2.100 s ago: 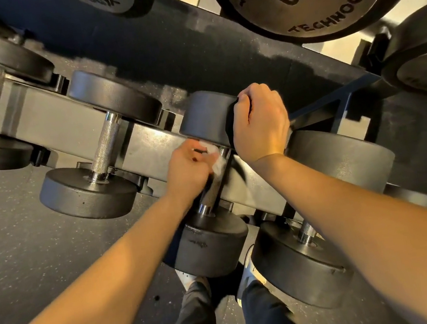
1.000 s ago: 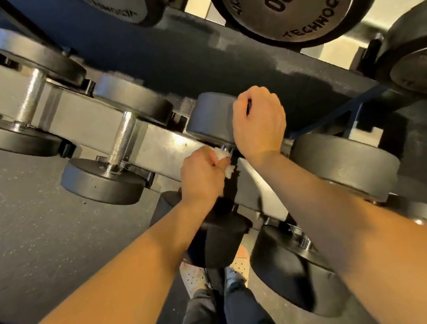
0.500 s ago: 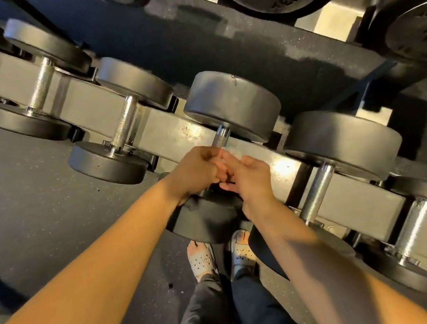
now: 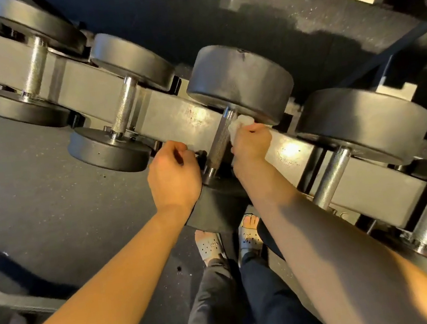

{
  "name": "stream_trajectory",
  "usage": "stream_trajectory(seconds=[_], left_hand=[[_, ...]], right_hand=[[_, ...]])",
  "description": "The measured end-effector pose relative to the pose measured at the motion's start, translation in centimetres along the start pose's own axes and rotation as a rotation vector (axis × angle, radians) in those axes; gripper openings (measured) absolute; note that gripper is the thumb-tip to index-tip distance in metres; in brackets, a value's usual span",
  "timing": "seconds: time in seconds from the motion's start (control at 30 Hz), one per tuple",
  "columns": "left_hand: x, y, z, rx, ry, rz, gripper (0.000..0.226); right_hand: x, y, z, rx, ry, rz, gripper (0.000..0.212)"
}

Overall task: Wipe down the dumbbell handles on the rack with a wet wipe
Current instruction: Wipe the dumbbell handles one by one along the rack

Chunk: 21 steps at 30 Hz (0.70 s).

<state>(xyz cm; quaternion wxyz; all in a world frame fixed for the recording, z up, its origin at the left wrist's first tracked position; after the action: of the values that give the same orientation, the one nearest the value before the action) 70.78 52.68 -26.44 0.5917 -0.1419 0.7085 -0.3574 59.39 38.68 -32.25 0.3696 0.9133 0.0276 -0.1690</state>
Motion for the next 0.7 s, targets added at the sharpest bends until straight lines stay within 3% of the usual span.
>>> stream_trajectory(seconds=[0.2, 0.33, 0.43, 0.6, 0.7], left_hand=[[-0.1, -0.4, -0.1, 0.006, 0.004, 0.028, 0.025], [-0.2, -0.4, -0.1, -0.006, 0.021, 0.042, 0.027], [-0.2, -0.6, -0.1, 0.0, 0.02, 0.038, 0.028], [-0.1, -0.4, -0.1, 0.004, 0.032, 0.047, 0.027], [-0.2, -0.6, -0.1, 0.008, 0.026, 0.047, 0.028]], right_hand=[[-1.4, 0.6, -1.2, -0.075, 0.114, 0.037, 0.018], [-1.2, 1.1, -1.0, -0.305, 0.069, -0.067, 0.029], [-1.2, 0.3, -0.4, -0.32, 0.083, -0.116, 0.035], [-1.7, -4.5, -1.1, -0.285, 0.366, -0.515, 0.016], [-0.8, -3.9, -1.1, -0.286, 0.474, -0.661, 0.01]])
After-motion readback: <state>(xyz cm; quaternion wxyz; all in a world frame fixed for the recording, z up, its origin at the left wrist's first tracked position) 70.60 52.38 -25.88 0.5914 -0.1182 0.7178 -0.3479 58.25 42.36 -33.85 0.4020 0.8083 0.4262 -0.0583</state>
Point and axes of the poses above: each hand's wrist, its own z-axis towards the middle knuckle, its own x-axis out of the palm, y = z × x, the point moved 6 cm from there along z, towards the middle knuckle, and after that the axes turned 14 degrees about -y, right-handed, at the moved point
